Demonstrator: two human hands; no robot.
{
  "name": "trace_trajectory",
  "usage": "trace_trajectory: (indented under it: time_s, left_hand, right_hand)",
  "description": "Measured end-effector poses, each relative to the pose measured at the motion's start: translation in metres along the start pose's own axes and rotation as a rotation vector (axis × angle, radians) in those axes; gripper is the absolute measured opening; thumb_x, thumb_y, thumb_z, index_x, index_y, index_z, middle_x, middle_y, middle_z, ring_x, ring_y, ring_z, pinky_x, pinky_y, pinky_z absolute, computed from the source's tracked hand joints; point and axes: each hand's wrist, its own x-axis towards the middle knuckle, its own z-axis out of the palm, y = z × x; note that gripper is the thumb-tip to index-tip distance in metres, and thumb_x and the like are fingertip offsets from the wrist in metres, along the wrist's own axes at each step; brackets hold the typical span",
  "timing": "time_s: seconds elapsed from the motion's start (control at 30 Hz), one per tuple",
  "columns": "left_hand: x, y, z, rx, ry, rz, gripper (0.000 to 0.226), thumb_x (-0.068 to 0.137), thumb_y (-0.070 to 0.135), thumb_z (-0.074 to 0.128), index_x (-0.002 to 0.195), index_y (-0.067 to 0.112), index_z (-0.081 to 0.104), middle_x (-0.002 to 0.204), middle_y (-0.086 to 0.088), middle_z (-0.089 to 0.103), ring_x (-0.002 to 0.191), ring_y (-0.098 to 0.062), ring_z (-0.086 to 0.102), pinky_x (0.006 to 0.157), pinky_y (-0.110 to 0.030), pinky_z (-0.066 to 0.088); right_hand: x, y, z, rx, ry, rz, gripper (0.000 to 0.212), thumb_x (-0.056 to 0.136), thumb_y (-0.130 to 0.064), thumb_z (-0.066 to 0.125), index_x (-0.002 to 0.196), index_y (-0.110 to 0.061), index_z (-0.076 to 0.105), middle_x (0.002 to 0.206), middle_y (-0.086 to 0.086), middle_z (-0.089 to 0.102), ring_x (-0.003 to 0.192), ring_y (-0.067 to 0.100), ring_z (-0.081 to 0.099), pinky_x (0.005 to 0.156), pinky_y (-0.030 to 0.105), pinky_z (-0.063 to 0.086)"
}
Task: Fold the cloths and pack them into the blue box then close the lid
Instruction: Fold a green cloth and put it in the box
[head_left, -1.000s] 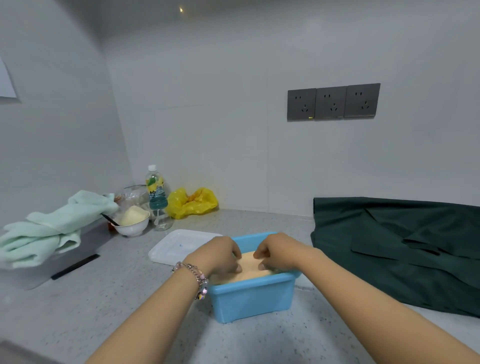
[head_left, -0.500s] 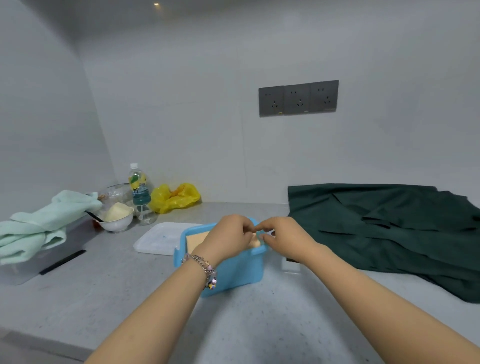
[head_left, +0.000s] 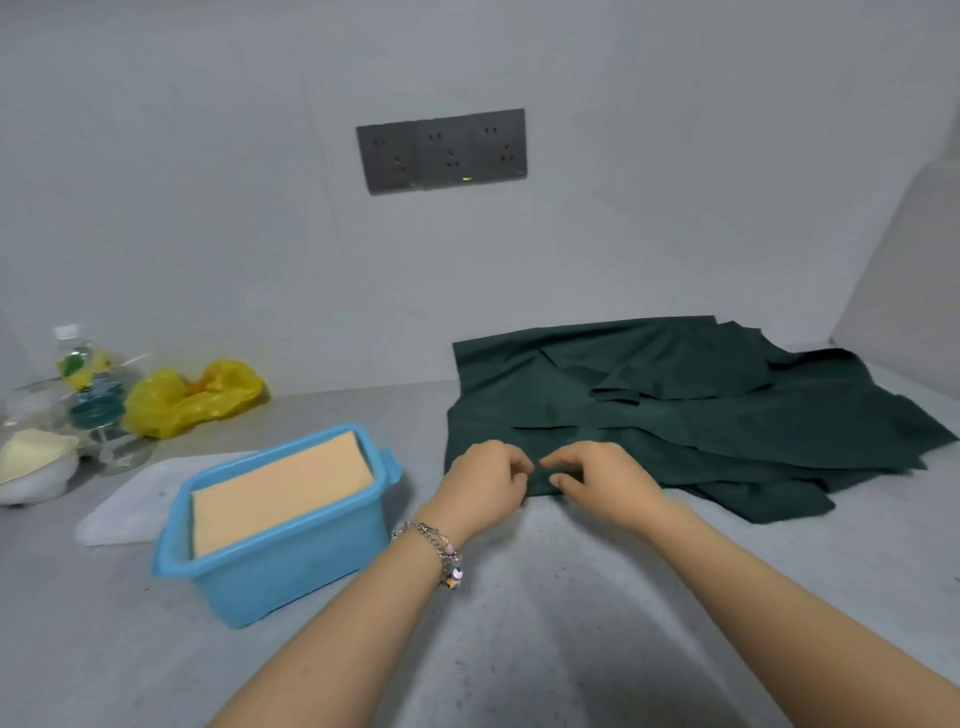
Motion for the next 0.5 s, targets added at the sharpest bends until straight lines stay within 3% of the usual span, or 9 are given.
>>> trace_trajectory:
  time_s: [0.17, 0.27, 0.4, 0.5]
  left_hand:
    - [0.042, 0.003, 0.035, -0.017, 0.051, 0.004, 0.022, 0.091, 0.028, 0.056, 0.109, 0.022, 0.067, 0.115, 0.003, 0.062, 0.110, -0.016, 0.055, 0.101, -0.037, 0.039]
    - [0.070, -0.002, 0.054, -0.049, 0.132, -0.013, 0.029, 0.090, 0.036, 0.059, 0.116, 0.025, 0.065, 0.123, 0.004, 0.057, 0.119, -0.015, 0.048, 0.103, -0.033, 0.033]
    - [0.111, -0.005, 0.080, -0.092, 0.116, 0.006, 0.040, 0.087, 0.038, 0.062, 0.126, 0.028, 0.059, 0.139, 0.005, 0.047, 0.132, -0.011, 0.036, 0.106, -0.031, 0.021]
    - [0.131, -0.009, 0.092, -0.057, 0.122, 0.001, 0.039, 0.088, 0.035, 0.063, 0.126, 0.029, 0.059, 0.140, 0.004, 0.047, 0.133, -0.011, 0.036, 0.107, -0.031, 0.018]
  right_hand:
    - [0.013, 0.046, -0.004, -0.145, 0.163, 0.079, 0.028, 0.091, -0.029, 0.056, 0.117, -0.025, 0.064, 0.120, -0.006, 0.062, 0.115, 0.016, 0.050, 0.098, 0.030, 0.040]
    - [0.023, 0.070, -0.008, -0.254, 0.296, 0.151, 0.033, 0.092, -0.036, 0.054, 0.123, -0.028, 0.059, 0.122, -0.006, 0.058, 0.114, 0.016, 0.046, 0.098, 0.026, 0.033]
    - [0.040, 0.107, -0.014, -0.322, 0.276, 0.260, 0.045, 0.091, -0.046, 0.052, 0.134, -0.034, 0.047, 0.139, -0.008, 0.047, 0.130, 0.015, 0.036, 0.105, 0.029, 0.023]
    - [0.048, 0.124, -0.016, -0.295, 0.309, 0.272, 0.041, 0.090, -0.047, 0.053, 0.130, -0.036, 0.052, 0.136, -0.009, 0.052, 0.129, 0.012, 0.041, 0.104, 0.027, 0.022]
